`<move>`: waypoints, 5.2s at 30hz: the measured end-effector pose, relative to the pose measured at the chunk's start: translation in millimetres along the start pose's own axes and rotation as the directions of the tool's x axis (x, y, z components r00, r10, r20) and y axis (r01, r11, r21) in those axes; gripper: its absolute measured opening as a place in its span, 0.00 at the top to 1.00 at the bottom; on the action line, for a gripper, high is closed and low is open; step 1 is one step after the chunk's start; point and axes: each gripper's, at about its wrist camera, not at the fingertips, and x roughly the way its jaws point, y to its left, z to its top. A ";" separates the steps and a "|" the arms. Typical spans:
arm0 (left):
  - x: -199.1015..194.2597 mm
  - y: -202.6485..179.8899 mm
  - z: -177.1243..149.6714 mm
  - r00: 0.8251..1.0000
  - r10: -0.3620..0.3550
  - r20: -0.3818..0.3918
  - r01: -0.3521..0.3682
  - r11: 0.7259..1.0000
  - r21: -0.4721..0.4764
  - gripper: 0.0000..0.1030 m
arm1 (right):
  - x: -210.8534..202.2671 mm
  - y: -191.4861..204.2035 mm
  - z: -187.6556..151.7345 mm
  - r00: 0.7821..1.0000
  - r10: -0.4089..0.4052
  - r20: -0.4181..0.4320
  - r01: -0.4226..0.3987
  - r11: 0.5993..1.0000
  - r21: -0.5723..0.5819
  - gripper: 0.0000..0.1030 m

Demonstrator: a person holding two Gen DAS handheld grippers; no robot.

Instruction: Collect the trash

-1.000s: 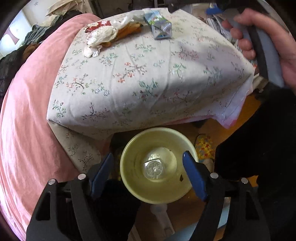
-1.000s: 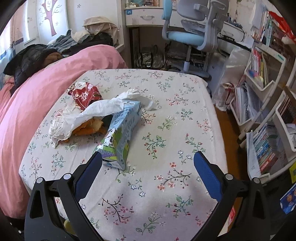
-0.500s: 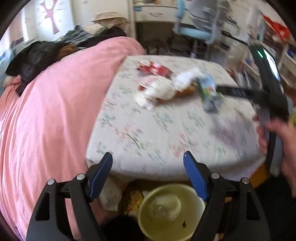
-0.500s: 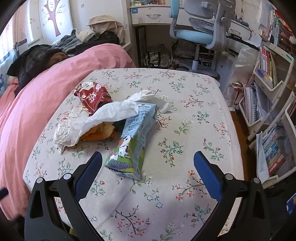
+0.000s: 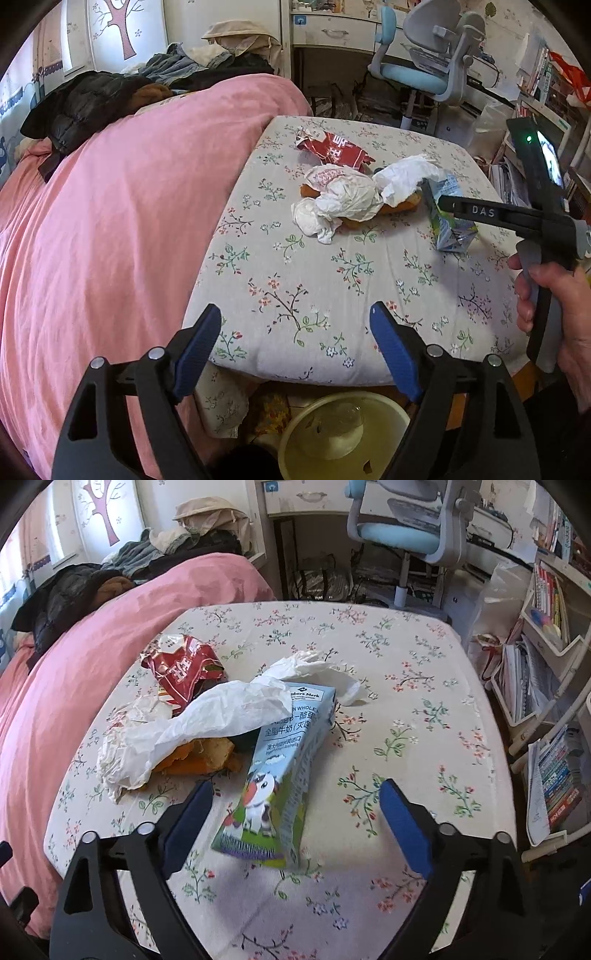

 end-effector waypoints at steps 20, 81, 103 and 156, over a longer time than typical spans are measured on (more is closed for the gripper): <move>72.4 -21.0 69.0 1.000 0.013 -0.010 -0.012 0.993 0.115 0.22 | -65.1 -96.7 -34.6 0.858 0.511 0.049 -0.495 0.801 0.336 0.69; 77.9 -18.2 73.5 0.999 -0.032 -0.015 0.034 0.986 0.161 0.21 | -35.0 -5.8 8.5 0.873 0.485 0.045 -0.487 0.866 0.113 0.25; 103.8 -24.2 91.7 0.999 -0.014 -0.047 0.021 0.987 0.161 0.19 | -9.9 -65.5 59.4 0.848 0.482 0.221 -0.521 0.832 0.187 0.98; 74.9 -77.3 93.5 0.967 -0.254 -0.034 0.254 0.934 0.251 0.81 | 9.1 -63.7 30.3 0.949 0.315 -0.009 -0.313 0.947 0.075 0.97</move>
